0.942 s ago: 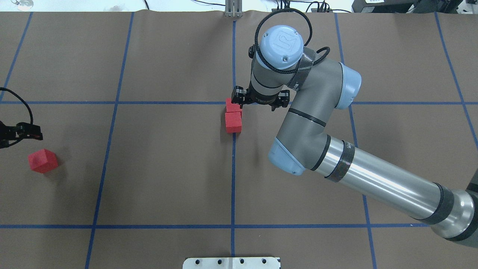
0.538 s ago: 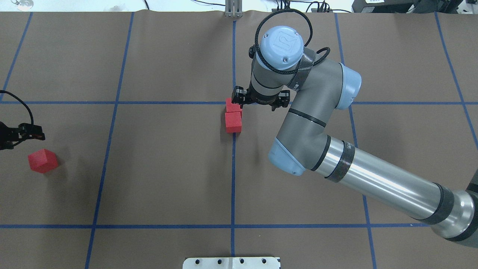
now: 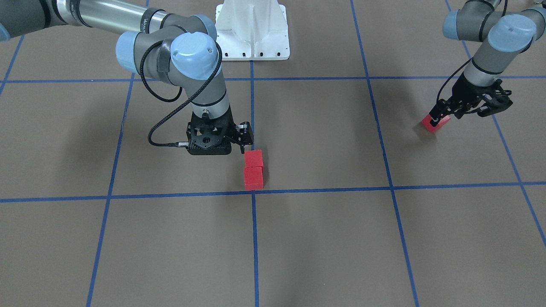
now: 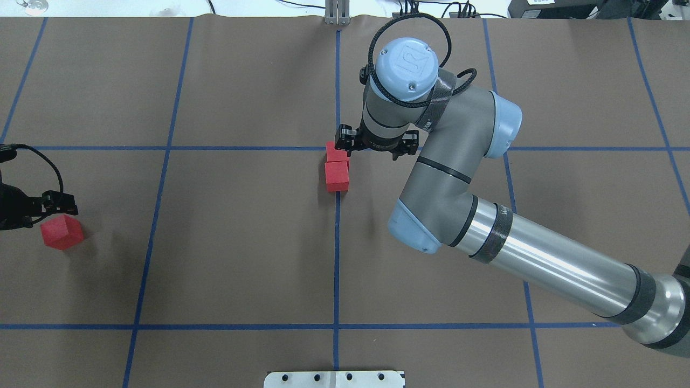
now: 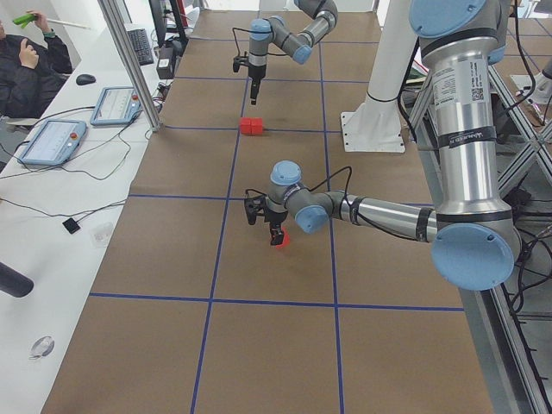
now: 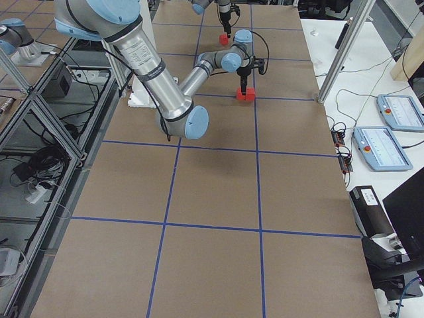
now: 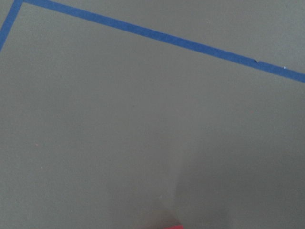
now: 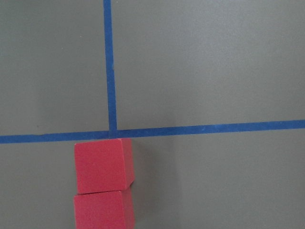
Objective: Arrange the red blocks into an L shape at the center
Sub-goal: 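Grasp the remaining red cube with the left gripper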
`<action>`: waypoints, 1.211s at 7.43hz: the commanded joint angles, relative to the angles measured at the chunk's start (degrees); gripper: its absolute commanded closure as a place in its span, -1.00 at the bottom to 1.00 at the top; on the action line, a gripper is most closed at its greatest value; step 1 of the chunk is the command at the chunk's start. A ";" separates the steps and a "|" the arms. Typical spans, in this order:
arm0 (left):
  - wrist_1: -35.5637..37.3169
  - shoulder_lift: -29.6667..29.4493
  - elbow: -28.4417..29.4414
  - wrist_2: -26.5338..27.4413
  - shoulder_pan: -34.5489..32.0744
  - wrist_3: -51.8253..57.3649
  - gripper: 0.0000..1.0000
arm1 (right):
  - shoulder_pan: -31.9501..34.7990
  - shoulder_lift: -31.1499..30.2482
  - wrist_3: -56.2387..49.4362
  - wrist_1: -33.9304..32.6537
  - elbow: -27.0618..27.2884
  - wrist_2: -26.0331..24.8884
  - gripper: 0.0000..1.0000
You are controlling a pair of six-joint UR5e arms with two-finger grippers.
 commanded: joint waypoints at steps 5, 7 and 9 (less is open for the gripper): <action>0.00 1.31 0.00 0.12 1.73 -0.32 -1.00 | 0.00 -0.57 -0.26 0.00 0.00 0.00 -0.98; 0.00 0.96 0.44 0.12 2.78 -0.32 -1.00 | 0.00 -1.10 -0.61 0.09 0.00 0.00 -0.98; 0.00 0.96 0.79 0.12 3.75 -0.23 -1.00 | 0.00 -1.10 -0.70 0.09 0.00 0.00 -0.98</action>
